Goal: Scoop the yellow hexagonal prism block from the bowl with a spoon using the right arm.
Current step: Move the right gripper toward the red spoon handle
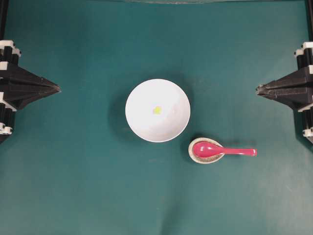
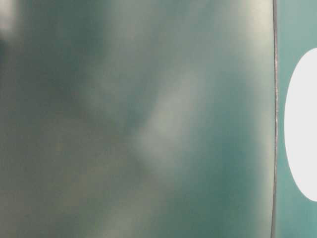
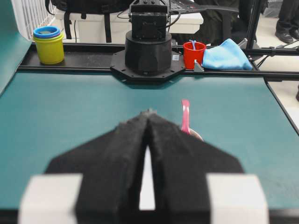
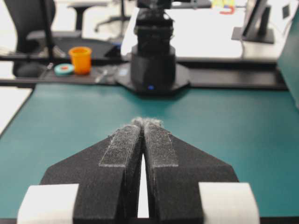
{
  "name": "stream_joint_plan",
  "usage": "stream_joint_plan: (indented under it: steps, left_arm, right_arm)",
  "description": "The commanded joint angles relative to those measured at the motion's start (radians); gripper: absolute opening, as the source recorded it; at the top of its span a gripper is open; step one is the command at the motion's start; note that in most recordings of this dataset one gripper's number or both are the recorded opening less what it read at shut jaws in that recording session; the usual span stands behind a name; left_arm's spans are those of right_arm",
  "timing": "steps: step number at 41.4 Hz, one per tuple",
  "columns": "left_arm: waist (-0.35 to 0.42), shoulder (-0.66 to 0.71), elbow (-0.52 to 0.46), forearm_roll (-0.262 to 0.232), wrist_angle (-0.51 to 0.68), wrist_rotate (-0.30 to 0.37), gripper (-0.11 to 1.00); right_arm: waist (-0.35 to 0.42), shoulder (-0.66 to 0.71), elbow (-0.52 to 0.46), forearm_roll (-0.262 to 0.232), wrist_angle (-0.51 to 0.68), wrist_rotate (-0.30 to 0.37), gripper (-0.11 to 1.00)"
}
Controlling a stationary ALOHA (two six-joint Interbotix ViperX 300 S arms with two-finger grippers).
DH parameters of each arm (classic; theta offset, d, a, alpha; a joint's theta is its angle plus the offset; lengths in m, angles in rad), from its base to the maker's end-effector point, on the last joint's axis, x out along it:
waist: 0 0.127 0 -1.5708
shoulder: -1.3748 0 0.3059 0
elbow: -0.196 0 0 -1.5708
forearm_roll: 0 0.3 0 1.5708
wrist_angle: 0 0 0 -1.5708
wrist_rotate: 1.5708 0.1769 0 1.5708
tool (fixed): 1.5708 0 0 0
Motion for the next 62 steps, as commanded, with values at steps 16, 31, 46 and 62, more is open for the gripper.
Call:
stream_joint_plan:
  steps: [16,31,46,62]
  left_arm:
    - [-0.002,0.015,-0.028,0.003,0.018,-0.006,0.00]
    - [-0.002,0.015,-0.028,0.003,0.023,-0.005,0.00]
    - [0.000,0.008,-0.028,0.003,0.018,-0.005,0.00]
    - [-0.002,0.008,-0.028,0.003,0.012,-0.005,0.00]
  right_arm:
    - [0.003,0.006,-0.020,0.002,-0.006,0.008,0.01]
    - [0.003,0.009,-0.020,0.015,0.005,0.009,0.55]
    - [0.049,0.100,0.025,0.046,-0.072,0.012,0.56]
    - [0.175,0.301,0.152,0.167,-0.379,0.012,0.56]
